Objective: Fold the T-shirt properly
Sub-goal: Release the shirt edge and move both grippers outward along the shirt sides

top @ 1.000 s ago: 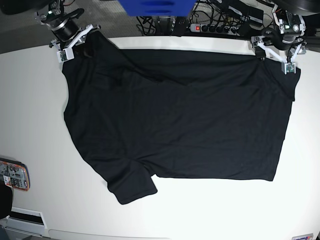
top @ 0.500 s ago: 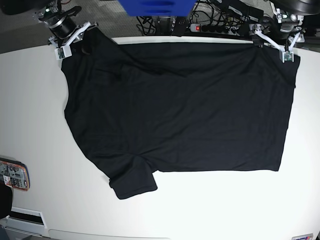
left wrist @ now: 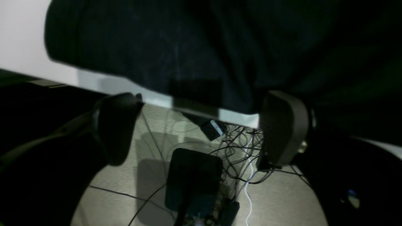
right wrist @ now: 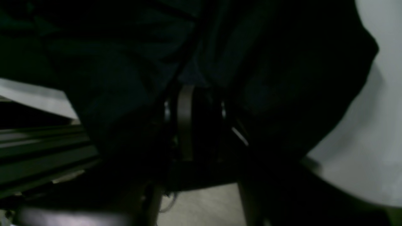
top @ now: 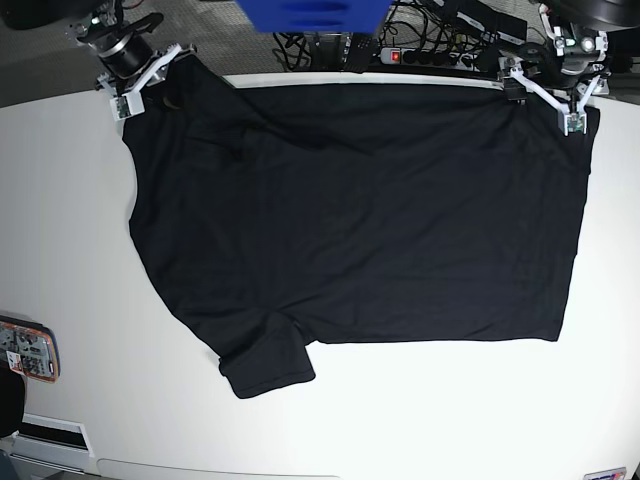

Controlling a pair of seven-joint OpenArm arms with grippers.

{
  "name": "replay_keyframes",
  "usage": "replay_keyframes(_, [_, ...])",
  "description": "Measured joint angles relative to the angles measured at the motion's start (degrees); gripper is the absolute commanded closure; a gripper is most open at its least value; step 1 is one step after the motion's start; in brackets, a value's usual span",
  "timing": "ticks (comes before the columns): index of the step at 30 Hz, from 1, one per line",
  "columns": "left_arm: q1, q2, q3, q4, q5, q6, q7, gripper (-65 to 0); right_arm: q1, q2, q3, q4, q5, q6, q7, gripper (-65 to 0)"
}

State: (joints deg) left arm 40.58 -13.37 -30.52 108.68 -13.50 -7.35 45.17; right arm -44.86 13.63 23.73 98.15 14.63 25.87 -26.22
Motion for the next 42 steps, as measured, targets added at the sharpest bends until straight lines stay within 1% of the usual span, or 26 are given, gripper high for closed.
replay_keyframes(2, [-1.0, 0.0, 0.0, 0.0, 0.2, 0.1, 0.1, -60.9, 1.4, 0.0, 0.1, 2.2, -1.0, 0.0, -4.3, -10.3])
replay_keyframes(4, [-1.3, 0.0, 0.1, 0.1, 0.2, 0.1, -0.1, -60.9, 3.5, 0.0, 0.0, 4.2, -2.2, -0.9, -8.9, -10.3])
replay_keyframes(6, [-1.0, -0.2, 0.1, 1.2, 0.2, 0.3, 0.5, -60.9, 4.9, 0.0, 0.0, 6.1, -3.6, -1.9, -12.3, -10.3])
replay_keyframes(7, [-0.9, -0.5, 0.1, 2.0, 0.2, 0.3, 0.6, -60.9, 5.0, 0.0, 0.0, 7.0, -4.4, -2.0, -13.0, -10.3])
replay_keyframes(9, [-1.1, -0.6, 0.1, 3.3, 0.2, 0.3, 0.8, -60.9, 5.3, 0.0, 0.1, 8.2, -4.4, -2.4, -13.9, -10.3])
replay_keyframes(12, [-1.1, -0.6, 0.1, 6.0, -0.2, 0.2, 3.8, -60.9, 5.8, 0.0, 0.1, 9.4, -4.2, -1.9, -15.1, -10.3])
replay_keyframes(16, [-1.3, -0.6, 0.1, 6.9, -0.1, 0.2, 4.2, -60.9, 5.8, 0.0, 0.3, 10.1, -4.2, -1.9, -16.0, -10.3])
replay_keyframes(21, [-3.7, -0.7, 0.1, 7.4, 0.0, 0.2, 4.8, -60.9, 5.8, 0.0, 4.9, 12.0, -4.2, -2.0, -15.6, -10.6])
replay_keyframes(24, [-4.3, -0.8, 0.1, 10.0, 0.0, 0.2, 4.3, -60.9, 6.9, 0.0, 5.8, 12.0, -4.2, -1.9, -16.5, -10.8])
replay_keyframes(25, [-4.7, -0.8, 0.1, 10.3, -0.1, 0.2, 4.5, -60.9, 7.5, -0.1, 5.8, 12.0, -4.2, -1.3, -16.8, -10.8])
replay_keyframes(26, [-5.6, -0.8, 0.1, 10.2, 0.0, 0.2, 4.7, -60.9, 8.5, -0.1, 5.8, 12.1, -4.2, 0.7, -16.9, -10.8])
replay_keyframes(28, [-7.7, -1.0, 0.1, 10.0, 0.5, 0.1, 5.0, -60.9, 10.9, -0.1, 5.9, 12.2, -4.4, 7.3, -16.9, -10.9])
replay_keyframes(29, [-8.5, -1.6, 0.2, 10.0, 0.4, 0.0, 5.0, -60.9, 12.2, -0.1, 5.9, 12.3, -4.2, 10.1, -17.1, -10.9])
replay_keyframes(30, [-8.9, -2.6, 0.5, 10.0, 0.2, 0.0, 4.5, -60.9, 13.4, -0.1, 5.9, 12.3, -4.2, 11.7, -17.2, -10.9])
replay_keyframes(31, [-9.0, -3.7, 0.9, 10.1, -0.1, 0.0, 3.9, -60.9, 14.5, -0.1, 5.9, 12.4, -4.2, 12.4, -17.4, -10.9])
replay_keyframes(34, [-8.3, -8.5, 4.7, 10.1, 0.6, 0.0, 4.7, -60.9, 18.1, -0.1, 5.9, 12.4, -4.7, 13.8, -20.4, -10.6])
replay_keyframes(37, [-8.4, -13.3, 7.1, 10.1, -0.2, -0.4, 4.5, -60.9, 22.2, -0.1, 5.9, 12.4, -4.4, 14.0, -20.5, -10.5])
replay_keyframes(39, [-8.7, -14.8, 7.0, 10.1, -0.1, -0.2, 4.0, -60.9, 24.8, -0.1, 5.8, 12.4, -4.6, 14.0, -20.4, -10.4])
replay_keyframes(41, [-10.9, -14.4, 7.0, 10.0, 0.0, -0.1, 4.0, -60.9, 26.6, 0.0, 5.8, 12.4, -4.5, 14.1, -20.3, -10.4])
replay_keyframes(42, [-12.3, -14.2, 7.0, 10.0, -0.1, -0.2, 3.7, -60.9, 27.4, 0.8, 5.5, 12.3, -4.5, 14.4, -20.6, -10.4])
